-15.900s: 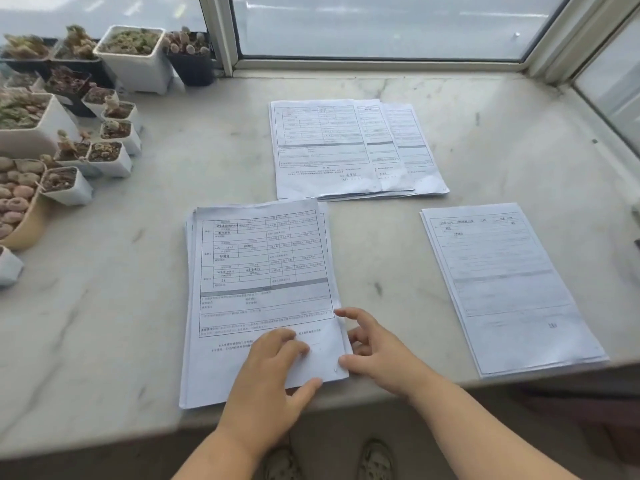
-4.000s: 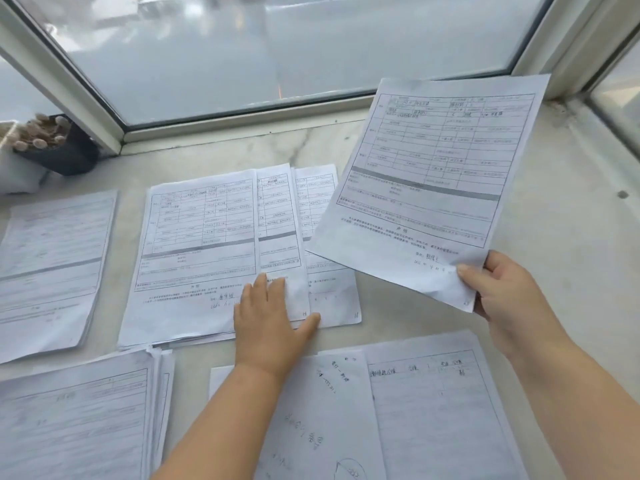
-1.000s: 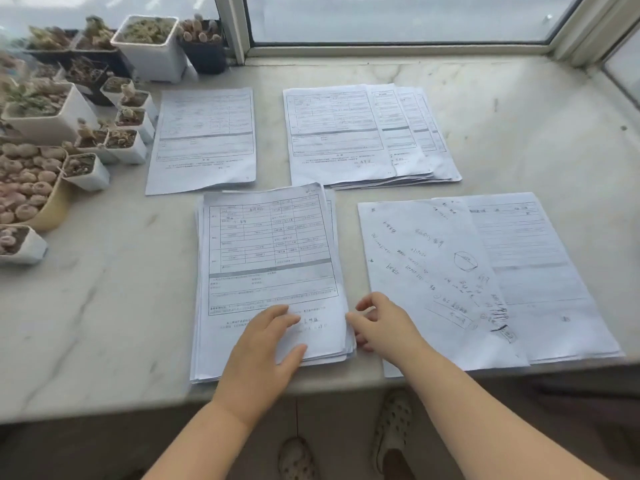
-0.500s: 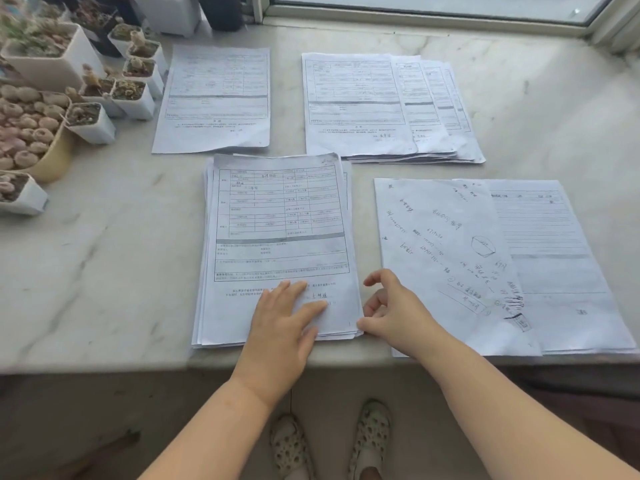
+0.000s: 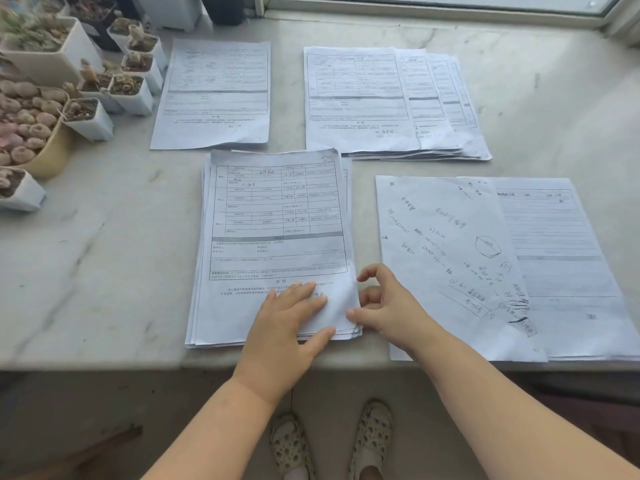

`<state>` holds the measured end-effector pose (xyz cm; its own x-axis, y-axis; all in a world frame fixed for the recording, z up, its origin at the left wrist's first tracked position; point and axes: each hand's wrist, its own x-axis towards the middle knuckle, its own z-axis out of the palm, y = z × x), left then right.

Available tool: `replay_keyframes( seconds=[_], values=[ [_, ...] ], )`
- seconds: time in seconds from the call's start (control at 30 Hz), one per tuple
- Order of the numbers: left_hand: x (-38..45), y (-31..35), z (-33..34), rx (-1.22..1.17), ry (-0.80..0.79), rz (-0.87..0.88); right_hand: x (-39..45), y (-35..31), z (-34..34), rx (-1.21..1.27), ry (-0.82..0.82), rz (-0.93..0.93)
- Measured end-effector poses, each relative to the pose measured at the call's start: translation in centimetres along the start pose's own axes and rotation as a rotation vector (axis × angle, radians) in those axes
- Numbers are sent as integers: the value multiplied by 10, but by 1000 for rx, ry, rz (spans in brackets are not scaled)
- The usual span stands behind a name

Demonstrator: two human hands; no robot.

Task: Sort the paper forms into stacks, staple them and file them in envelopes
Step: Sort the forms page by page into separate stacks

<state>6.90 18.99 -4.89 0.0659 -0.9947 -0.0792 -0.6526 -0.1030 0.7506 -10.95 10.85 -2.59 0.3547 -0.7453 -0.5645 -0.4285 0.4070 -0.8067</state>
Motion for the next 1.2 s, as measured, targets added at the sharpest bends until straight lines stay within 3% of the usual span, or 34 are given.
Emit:
replay_keyframes(
  seconds=[0.2, 0.4, 0.67, 0.97, 1.2],
  values=[
    [4, -4, -9, -29, -22, -22, 7, 2, 7, -30, 78, -40],
    [9, -3, -20, -162, 116, -98, 3, 4, -4, 27, -93, -36],
    [5, -7, -19, -98, 24, -81, 7, -2, 9, -53, 81, -48],
    [10, 1, -25, -211, 57, -152, 4, -4, 0, 62, -143, 19],
    [15, -2, -29, -210, 55, -211, 9, -2, 10, 52, 55, -29]
  ],
)
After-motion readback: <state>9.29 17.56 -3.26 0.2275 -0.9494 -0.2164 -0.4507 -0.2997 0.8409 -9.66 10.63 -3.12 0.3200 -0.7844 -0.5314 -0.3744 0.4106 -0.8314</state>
